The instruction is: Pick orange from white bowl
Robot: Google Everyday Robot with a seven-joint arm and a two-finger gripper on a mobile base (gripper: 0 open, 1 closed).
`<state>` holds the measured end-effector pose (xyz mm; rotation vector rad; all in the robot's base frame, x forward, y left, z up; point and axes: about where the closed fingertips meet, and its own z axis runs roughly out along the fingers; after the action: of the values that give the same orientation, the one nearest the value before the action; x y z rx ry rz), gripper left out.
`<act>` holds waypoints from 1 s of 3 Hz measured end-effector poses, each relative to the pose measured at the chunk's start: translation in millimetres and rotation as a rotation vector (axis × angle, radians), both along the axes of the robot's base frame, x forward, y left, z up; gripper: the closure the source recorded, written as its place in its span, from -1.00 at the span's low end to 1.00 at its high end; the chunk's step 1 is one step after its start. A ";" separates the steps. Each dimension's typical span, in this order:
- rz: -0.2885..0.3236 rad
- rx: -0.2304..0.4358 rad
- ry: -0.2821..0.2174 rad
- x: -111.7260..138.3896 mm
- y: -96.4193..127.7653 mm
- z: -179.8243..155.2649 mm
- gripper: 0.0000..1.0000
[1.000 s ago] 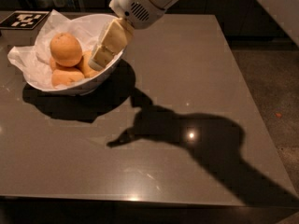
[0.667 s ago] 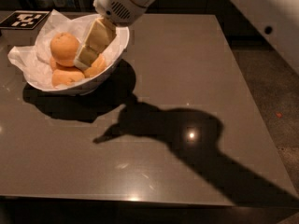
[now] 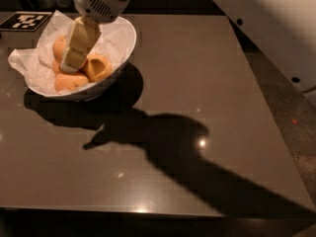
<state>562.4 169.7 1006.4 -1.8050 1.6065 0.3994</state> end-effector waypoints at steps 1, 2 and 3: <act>-0.001 0.034 0.014 4.0 6.2 -4.5 -1.00; -0.030 0.086 0.055 21.4 19.9 -10.3 -1.00; -0.060 0.115 0.113 40.6 33.7 -20.9 -1.00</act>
Offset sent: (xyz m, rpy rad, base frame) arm 0.0602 0.0457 -0.0236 0.1731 0.1511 -0.0996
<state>603.0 203.4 985.5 -1.6697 1.6747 0.5637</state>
